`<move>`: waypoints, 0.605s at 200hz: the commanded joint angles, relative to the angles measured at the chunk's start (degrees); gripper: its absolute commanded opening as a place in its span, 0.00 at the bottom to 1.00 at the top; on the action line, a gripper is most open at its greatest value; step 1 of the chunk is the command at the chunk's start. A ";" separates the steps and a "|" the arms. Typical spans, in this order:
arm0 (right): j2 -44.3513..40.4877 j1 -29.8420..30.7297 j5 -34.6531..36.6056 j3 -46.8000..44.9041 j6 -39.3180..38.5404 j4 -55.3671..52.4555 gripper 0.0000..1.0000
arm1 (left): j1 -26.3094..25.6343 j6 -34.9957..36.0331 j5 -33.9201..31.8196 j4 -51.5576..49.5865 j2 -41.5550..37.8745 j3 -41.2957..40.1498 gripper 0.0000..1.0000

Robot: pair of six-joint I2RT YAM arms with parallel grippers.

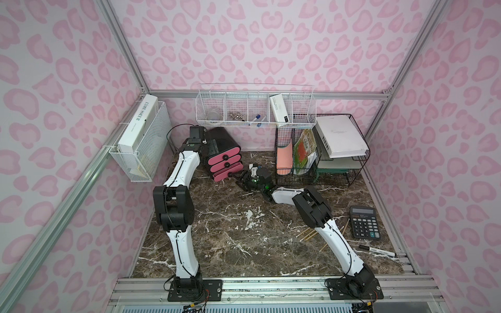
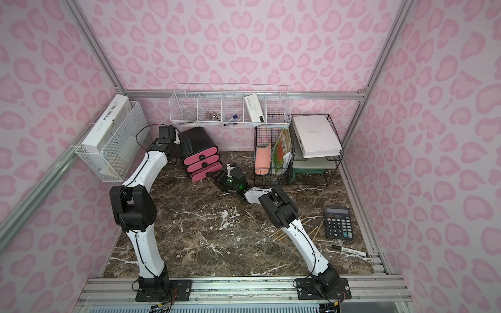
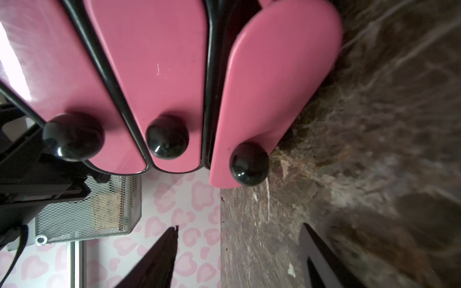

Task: Please place the pencils in the drawer according to their color
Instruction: Open the drawer in the storage box.

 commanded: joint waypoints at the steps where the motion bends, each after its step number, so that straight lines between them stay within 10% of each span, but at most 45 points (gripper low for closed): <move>1: 2.31 0.38 1.35 3.33 1.30 1.46 0.68 | -0.03 3.58 -0.79 -19.43 1.72 -1.57 0.82; 121: 12.54 0.93 2.50 20.15 3.72 -5.93 0.45 | -0.03 3.06 0.00 -18.53 1.22 -3.65 0.81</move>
